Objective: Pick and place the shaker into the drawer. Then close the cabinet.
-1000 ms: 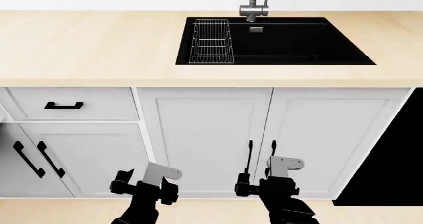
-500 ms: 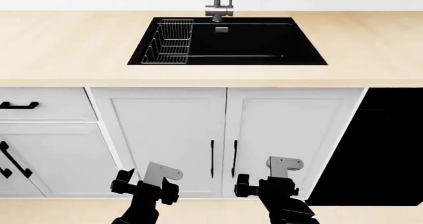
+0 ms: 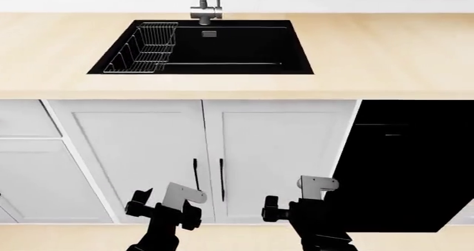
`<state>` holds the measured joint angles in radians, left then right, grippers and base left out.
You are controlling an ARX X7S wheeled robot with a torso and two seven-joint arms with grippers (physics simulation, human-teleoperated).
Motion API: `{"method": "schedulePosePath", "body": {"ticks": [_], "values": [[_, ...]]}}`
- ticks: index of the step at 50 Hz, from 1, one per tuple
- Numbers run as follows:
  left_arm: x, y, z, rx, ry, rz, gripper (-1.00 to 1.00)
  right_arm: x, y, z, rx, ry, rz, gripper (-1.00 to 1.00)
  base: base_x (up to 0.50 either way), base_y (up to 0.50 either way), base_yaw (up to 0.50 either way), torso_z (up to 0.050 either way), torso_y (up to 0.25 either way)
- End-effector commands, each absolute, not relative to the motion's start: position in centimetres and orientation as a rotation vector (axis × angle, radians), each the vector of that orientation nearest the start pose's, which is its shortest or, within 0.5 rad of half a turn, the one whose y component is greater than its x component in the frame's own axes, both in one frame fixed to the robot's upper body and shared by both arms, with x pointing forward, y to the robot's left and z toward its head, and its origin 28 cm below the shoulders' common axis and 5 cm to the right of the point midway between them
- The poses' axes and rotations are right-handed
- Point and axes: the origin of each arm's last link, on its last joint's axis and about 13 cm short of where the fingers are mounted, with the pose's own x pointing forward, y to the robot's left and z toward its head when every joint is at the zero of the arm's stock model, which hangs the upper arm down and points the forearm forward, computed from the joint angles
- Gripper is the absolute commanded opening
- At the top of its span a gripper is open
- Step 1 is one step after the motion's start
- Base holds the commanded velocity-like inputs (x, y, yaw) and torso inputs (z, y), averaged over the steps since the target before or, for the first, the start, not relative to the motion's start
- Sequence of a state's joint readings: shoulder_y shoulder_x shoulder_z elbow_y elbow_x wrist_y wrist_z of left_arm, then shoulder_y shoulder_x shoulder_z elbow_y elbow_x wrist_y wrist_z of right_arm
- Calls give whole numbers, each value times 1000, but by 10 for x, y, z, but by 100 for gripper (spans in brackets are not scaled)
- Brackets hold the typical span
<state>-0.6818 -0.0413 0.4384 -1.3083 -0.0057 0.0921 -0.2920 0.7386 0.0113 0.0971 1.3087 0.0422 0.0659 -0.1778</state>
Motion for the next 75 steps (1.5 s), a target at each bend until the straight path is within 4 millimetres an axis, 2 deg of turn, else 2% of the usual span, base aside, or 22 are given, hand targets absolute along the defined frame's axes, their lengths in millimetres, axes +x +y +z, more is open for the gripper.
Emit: {"method": "schedulePosePath", "body": {"ticks": [1, 17, 24, 25, 26, 27, 28, 29, 30, 31, 32, 33, 36, 37, 39, 42, 43, 46, 51, 58, 66, 75], "values": [[297, 212, -50, 454, 469, 53, 100, 309, -102, -37, 177, 618, 110, 100, 130, -500, 0, 0, 0], [297, 212, -50, 451, 464, 46, 100, 309, -102, -37, 182, 614, 116, 100, 120, -499, 0, 0, 0], [297, 212, -49, 453, 463, 37, 100, 310, -101, -36, 158, 607, 118, 100, 16, 0, 0, 0, 0], [243, 188, 15, 203, -19, 6, 100, 241, -105, 6, 83, 140, 118, 100, 0, 0, 0, 0, 0], [277, 187, 22, 301, -41, 52, 100, 275, -105, 14, 104, 130, 146, 100, 0, 0, 0, 0, 0], [311, 188, 43, 269, -162, 67, 100, 310, -111, 35, 103, 0, 147, 100, 0, 0, 0, 0, 0], [342, 198, 60, 263, -152, 91, 100, 339, -118, 51, 126, 18, 127, 100, 0, 0, 0, 0, 0], [367, 211, 78, 250, -120, 127, 100, 328, -125, 15, 177, 303, 85, 100, 0, 0, 0, 0, 0], [370, 225, 63, 244, 0, 155, 100, 312, -138, 15, 188, 371, 39, 100, 0, 0, 0, 0, 0], [373, 240, 55, 218, 113, 191, 100, 305, -154, 29, 188, 394, -11, 100, 0, 0, 0, 0, 0], [370, 253, 44, 199, 230, 224, 100, 303, -167, 53, 189, 387, -36, 100, 0, 0, 0, 0, 0], [373, 265, 48, 159, 295, 257, 100, 300, -182, 83, 170, 361, -64, 100, 0, 0, 0, 0, 0], [408, 297, 135, 28, 117, 325, 100, 275, -218, 198, 102, 165, -120, 100, 0, 0, 0, 0, 0], [411, 305, 165, -5, 53, 334, 100, 258, -222, 237, 56, 58, -123, 100, 0, 0, 0, 0, 0], [407, 316, 212, -49, -50, 342, 100, 222, -220, 294, -73, -144, -132, 100, 0, 0, 0, 0, 0], [394, 327, 255, -79, -149, 344, 100, 203, -236, 336, -163, -205, -215, 100, 0, 0, 0, 0, 0], [390, 329, 263, -79, -173, 341, 100, 198, -234, 345, -191, -208, -139, 100, 0, 0, 0, 0, 0], [379, 333, 280, -83, -213, 321, 100, 192, -238, 363, -270, -201, -123, 100, 0, 0, 0, 0, 0], [369, 337, 283, -98, -192, 261, 100, 192, -231, 381, -373, -170, -95, 100, 0, 0, 0, 0, 0], [349, 343, 265, -129, -193, 225, 100, 195, -211, 397, -462, -159, -38, 100, 0, 0, 0, 0, 0], [307, 349, 230, -145, -167, 210, 100, 203, -202, 393, -492, -118, 0, 100, 0, 0, 0, 0, 0], [296, 353, 233, -164, -194, 222, 100, 210, -195, 391, -541, -106, 38, 100, 470, -81, 0, 0, 0]]}}
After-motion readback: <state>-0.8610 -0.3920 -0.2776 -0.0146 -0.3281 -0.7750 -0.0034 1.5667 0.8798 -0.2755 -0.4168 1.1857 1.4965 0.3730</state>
